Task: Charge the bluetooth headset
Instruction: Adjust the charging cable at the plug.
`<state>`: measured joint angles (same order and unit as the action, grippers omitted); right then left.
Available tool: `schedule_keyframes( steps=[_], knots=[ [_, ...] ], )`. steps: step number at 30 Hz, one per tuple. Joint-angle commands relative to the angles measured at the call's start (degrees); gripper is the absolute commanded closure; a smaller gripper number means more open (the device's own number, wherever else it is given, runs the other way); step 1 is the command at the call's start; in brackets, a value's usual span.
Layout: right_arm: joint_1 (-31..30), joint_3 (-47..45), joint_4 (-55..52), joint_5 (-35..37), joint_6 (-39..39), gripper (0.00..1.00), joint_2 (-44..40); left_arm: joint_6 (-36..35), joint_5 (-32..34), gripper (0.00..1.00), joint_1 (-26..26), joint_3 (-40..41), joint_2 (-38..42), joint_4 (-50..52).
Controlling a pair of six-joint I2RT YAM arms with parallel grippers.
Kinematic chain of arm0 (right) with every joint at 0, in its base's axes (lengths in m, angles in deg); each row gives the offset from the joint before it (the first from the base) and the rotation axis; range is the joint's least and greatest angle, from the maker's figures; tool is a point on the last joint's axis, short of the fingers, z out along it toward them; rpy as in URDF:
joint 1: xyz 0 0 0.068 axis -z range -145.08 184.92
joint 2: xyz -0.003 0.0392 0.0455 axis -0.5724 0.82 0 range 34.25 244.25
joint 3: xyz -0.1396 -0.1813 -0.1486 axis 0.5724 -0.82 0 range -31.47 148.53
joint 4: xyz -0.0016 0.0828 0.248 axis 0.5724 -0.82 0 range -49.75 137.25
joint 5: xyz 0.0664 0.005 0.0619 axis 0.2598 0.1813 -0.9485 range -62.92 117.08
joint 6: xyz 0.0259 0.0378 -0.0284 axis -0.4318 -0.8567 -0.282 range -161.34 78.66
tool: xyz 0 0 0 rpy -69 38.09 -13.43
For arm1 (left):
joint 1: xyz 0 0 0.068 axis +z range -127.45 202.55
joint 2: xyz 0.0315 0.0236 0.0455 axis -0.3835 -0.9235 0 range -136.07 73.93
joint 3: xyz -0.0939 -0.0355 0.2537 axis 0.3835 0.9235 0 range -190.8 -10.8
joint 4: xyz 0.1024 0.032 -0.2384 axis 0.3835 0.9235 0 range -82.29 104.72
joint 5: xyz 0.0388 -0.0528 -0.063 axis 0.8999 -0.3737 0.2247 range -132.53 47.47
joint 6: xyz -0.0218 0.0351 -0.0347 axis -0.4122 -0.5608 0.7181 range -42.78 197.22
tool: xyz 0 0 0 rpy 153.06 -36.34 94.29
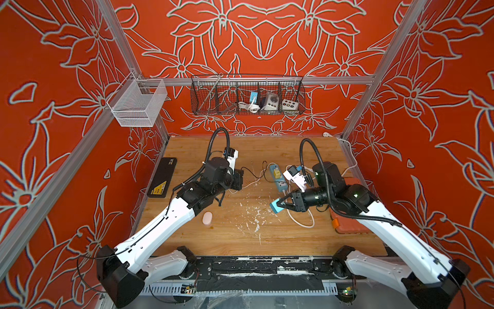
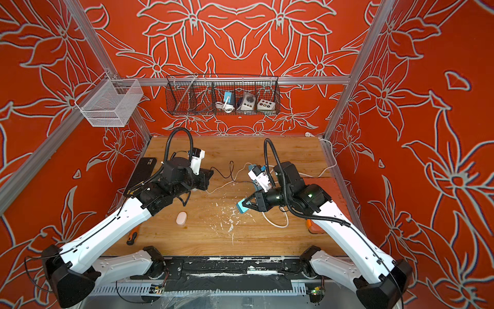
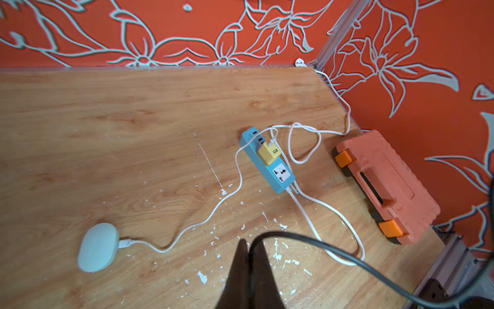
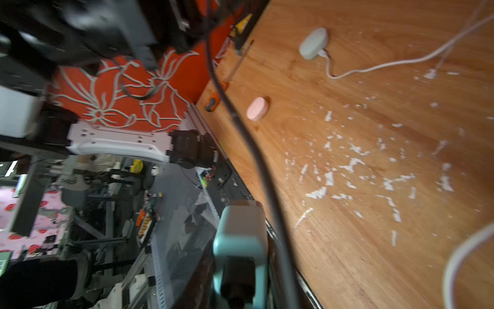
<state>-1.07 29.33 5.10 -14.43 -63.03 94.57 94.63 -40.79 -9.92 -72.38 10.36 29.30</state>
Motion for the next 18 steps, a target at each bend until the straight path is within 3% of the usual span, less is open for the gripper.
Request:
schedule_keyframes(
  steps=[1,7,18],
  knots=[
    [0.18,1.18,-5.57,11.88,5.61,0.94,1.24,-0.19,1.69,1.0,1.84,-3.35,1.9,6.14],
    [0.21,0.9,-3.98,25.85,4.62,0.94,4.73,-0.05,-1.26,1.0,3.51,-8.11,2.54,11.82],
    [0.24,4.63,2.42,41.49,4.29,0.94,14.52,2.31,-4.97,1.0,3.89,-7.8,-0.02,16.57]
  ],
)
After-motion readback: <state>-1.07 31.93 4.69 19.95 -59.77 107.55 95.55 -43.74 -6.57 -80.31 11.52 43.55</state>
